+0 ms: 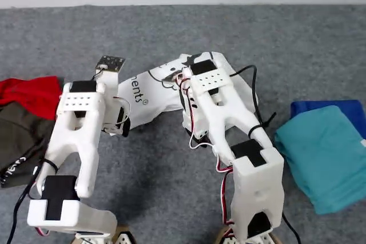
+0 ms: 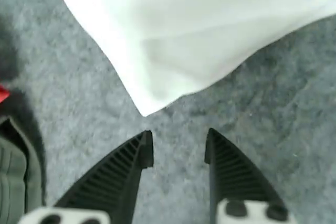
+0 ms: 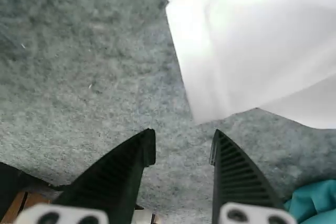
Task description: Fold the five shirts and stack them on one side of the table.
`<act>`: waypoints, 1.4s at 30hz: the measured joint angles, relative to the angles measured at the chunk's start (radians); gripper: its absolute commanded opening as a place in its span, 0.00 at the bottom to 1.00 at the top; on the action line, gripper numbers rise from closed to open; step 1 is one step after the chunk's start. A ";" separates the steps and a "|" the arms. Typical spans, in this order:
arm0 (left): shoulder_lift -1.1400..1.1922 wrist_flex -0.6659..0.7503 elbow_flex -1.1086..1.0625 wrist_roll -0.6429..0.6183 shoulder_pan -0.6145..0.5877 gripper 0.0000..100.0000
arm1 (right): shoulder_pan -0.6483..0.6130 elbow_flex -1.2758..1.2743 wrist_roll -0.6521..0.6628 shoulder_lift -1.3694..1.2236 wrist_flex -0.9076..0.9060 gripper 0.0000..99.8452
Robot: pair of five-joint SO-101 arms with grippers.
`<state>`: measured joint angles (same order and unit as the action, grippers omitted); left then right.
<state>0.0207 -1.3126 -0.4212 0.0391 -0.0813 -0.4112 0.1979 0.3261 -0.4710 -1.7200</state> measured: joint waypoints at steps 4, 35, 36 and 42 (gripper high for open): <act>0.000 0.064 -0.029 0.000 -0.015 0.17 | 0.000 0.000 0.000 0.000 0.000 0.18; 0.437 -0.169 0.393 -0.048 -0.008 0.01 | -0.077 0.000 0.002 0.000 -0.026 0.17; 0.419 -0.183 0.393 -0.048 -0.008 0.01 | -0.086 0.000 0.002 0.000 -0.026 0.17; 0.302 -0.226 0.393 -0.049 -0.017 0.01 | -0.080 0.000 0.002 -0.026 0.058 0.17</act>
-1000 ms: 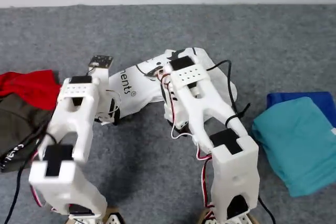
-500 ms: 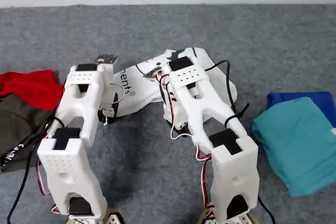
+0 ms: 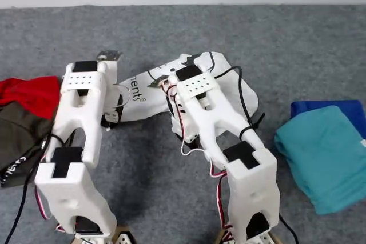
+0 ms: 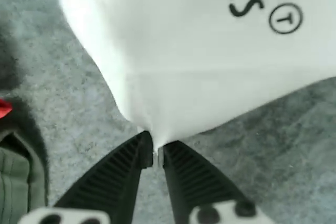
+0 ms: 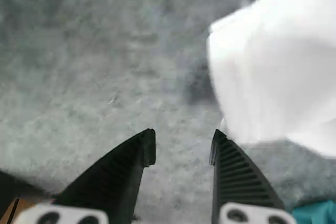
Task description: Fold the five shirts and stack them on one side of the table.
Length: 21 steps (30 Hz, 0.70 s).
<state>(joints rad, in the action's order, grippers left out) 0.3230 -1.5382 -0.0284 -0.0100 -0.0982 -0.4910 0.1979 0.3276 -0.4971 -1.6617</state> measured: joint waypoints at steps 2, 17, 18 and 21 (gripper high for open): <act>-0.015 -0.002 -0.005 0.003 0.003 0.01 | 0.021 0.000 0.000 -0.018 0.026 0.17; -0.018 -0.003 -0.028 0.003 0.003 0.01 | 0.078 -0.003 0.002 0.087 -0.048 0.18; -0.018 -0.003 -0.028 0.003 0.003 0.01 | 0.097 -0.005 0.002 0.087 -0.032 0.18; -0.018 -0.003 -0.028 0.003 0.003 0.01 | 0.144 -0.006 0.005 0.087 0.015 0.18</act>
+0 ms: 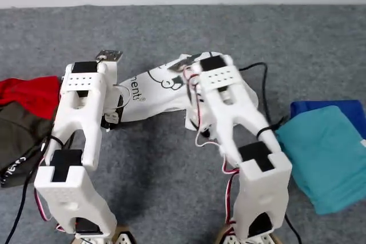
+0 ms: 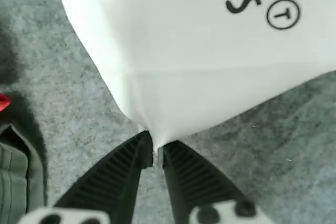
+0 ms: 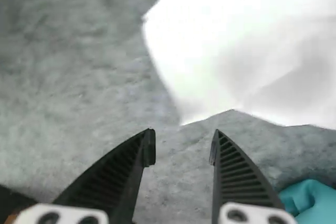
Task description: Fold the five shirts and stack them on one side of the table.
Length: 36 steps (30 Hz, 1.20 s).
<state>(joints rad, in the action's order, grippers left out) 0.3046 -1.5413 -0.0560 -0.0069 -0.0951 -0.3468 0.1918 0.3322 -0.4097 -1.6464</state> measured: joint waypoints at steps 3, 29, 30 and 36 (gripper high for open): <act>0.000 0.000 0.000 0.000 0.000 0.01 | -0.009 0.000 0.000 -0.051 0.026 0.17; -0.028 -0.028 -0.002 0.000 0.000 0.01 | 0.087 0.000 0.003 -0.064 0.140 0.01; -0.046 -0.048 -0.002 0.000 0.000 0.01 | 0.087 0.000 0.015 -0.031 0.117 0.01; -0.216 -0.173 0.038 0.003 0.000 0.01 | 0.086 0.000 0.077 0.256 -0.008 0.01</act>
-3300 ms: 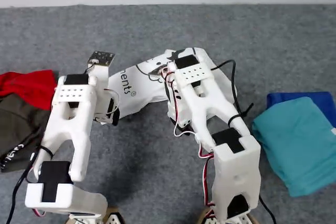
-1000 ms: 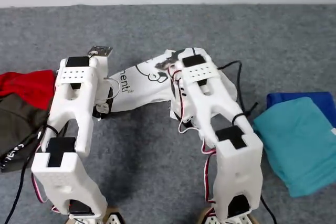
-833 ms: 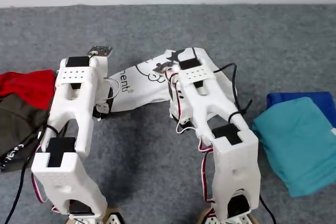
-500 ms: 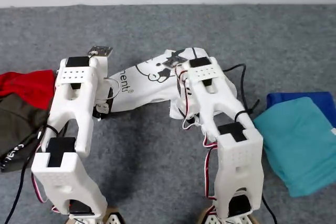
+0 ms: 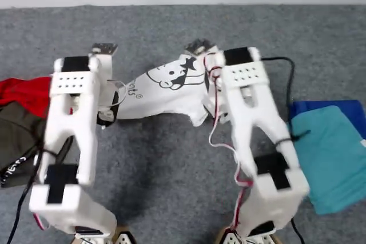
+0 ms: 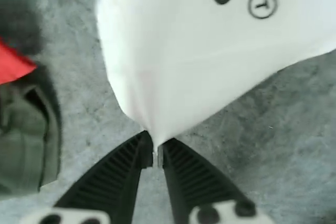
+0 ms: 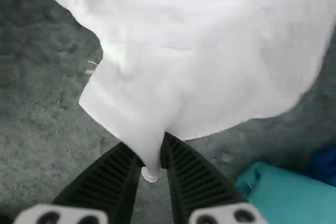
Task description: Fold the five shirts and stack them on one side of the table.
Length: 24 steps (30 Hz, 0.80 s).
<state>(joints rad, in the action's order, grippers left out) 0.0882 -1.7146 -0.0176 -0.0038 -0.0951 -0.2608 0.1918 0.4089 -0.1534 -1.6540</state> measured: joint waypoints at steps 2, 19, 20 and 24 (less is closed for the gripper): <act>-0.075 -0.012 0.003 0.026 0.000 0.01 | 0.002 0.000 0.008 0.114 -0.011 0.01; -0.522 -0.025 0.003 0.063 0.000 0.01 | 0.003 0.000 0.015 0.979 0.031 0.01; -0.559 -0.026 0.003 0.063 0.000 0.01 | 0.011 0.000 0.015 1.016 0.037 0.01; -0.729 -0.021 0.003 0.063 0.002 0.01 | 0.115 0.002 0.000 1.097 0.071 0.01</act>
<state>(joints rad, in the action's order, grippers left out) -0.6406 -1.7361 -0.0146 0.0591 -0.0936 -0.1458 0.1933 0.4089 0.9436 -1.5835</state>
